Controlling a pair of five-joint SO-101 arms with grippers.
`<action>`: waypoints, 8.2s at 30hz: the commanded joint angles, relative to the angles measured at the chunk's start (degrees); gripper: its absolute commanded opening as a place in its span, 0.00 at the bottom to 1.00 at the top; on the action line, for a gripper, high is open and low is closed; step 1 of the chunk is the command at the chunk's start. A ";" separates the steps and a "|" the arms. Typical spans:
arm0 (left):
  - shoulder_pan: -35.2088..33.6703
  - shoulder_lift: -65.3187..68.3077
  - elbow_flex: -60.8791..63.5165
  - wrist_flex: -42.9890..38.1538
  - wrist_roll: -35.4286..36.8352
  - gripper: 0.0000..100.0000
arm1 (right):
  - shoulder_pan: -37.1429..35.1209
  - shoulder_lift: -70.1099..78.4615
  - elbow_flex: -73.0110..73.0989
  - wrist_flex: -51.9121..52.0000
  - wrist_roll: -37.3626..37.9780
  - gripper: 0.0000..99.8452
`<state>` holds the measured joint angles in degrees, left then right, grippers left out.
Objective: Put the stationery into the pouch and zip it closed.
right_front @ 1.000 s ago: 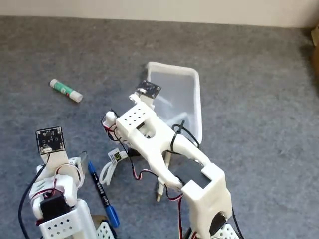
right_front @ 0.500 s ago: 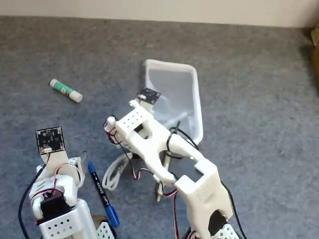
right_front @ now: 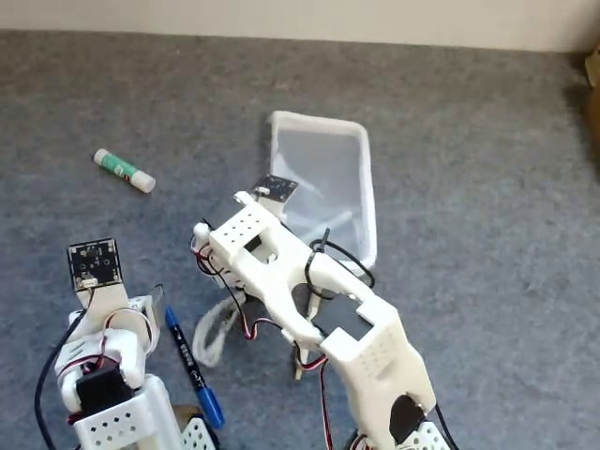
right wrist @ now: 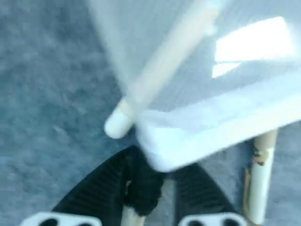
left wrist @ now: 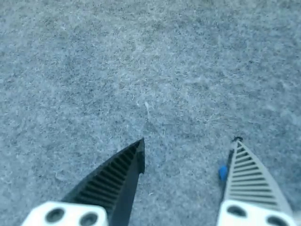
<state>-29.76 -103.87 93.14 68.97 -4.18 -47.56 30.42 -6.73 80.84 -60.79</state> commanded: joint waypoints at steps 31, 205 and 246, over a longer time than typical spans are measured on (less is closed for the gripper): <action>-0.04 -0.66 -5.23 -1.41 0.62 0.28 | -0.84 -40.22 18.95 4.35 53.27 0.00; 37.41 -0.40 -5.49 -13.01 -1.67 0.13 | 7.69 -113.36 53.05 -7.52 79.38 0.00; -1.45 -0.13 -42.33 3.43 3.52 0.01 | 7.78 -115.82 53.49 -9.63 72.53 0.21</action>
<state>-27.47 -104.13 52.44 71.87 -1.10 -39.12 -89.41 50.33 72.92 12.88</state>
